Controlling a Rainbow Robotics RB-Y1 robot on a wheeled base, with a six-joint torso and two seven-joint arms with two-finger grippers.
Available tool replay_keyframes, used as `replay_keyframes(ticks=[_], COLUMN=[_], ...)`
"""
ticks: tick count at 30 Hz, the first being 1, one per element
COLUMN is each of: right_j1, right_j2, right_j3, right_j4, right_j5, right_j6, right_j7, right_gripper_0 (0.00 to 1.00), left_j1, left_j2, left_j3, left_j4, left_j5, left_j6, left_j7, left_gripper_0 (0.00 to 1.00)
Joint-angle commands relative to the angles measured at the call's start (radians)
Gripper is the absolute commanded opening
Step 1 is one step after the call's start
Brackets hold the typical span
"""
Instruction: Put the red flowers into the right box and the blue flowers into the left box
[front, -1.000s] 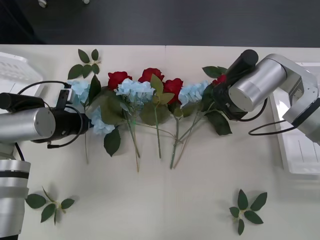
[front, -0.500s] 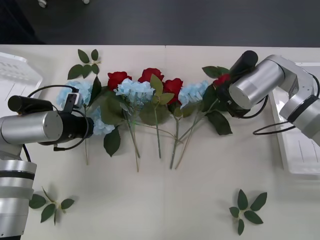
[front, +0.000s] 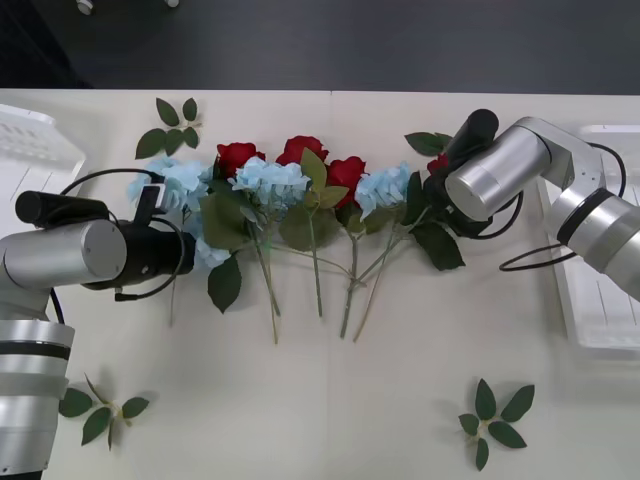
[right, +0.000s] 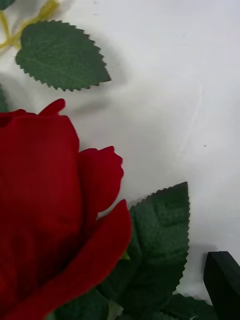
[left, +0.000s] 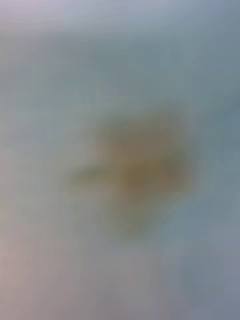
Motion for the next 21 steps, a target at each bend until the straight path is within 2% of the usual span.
replay_keyframes(ticks=[1,6,10,11,12,14,21], right_j1=[-0.026,-0.026,-0.026,-0.026,-0.024,-0.024,-0.024], right_j2=[0.01,0.012,0.013,0.015,0.016,0.019,0.021], right_j3=[-0.02,-0.02,-0.022,-0.02,-0.02,-0.02,-0.02], right_j4=[-0.018,-0.037,-0.04,-0.04,-0.038,-0.04,-0.041], right_j5=[-0.005,-0.008,-0.005,-0.002,0.004,0.012,0.036], right_j6=[0.003,0.021,0.031,0.037,0.038,0.044,0.048], right_j7=[0.041,0.053,0.059,0.062,0.065,0.067,0.07], right_gripper_0=[0.96,0.96,0.82,0.6,0.32,0.0,0.0], left_j1=[-0.009,0.014,0.034,0.038,0.048,0.066,0.106], left_j2=[0.058,0.09,0.126,0.135,0.147,0.17,0.276], left_j3=[0.025,0.096,0.168,0.188,0.214,0.261,0.395], left_j4=[-0.116,-0.245,-0.337,-0.355,-0.378,-0.416,-0.456], left_j5=[0.055,0.144,0.211,0.23,0.251,0.289,0.36], left_j6=[0.047,0.164,0.251,0.268,0.286,0.314,0.32], left_j7=[0.003,0.003,0.003,0.003,0.002,-0.001,-0.015], left_gripper_0=[0.0,0.0,0.0,0.0,0.0,0.0,0.0])
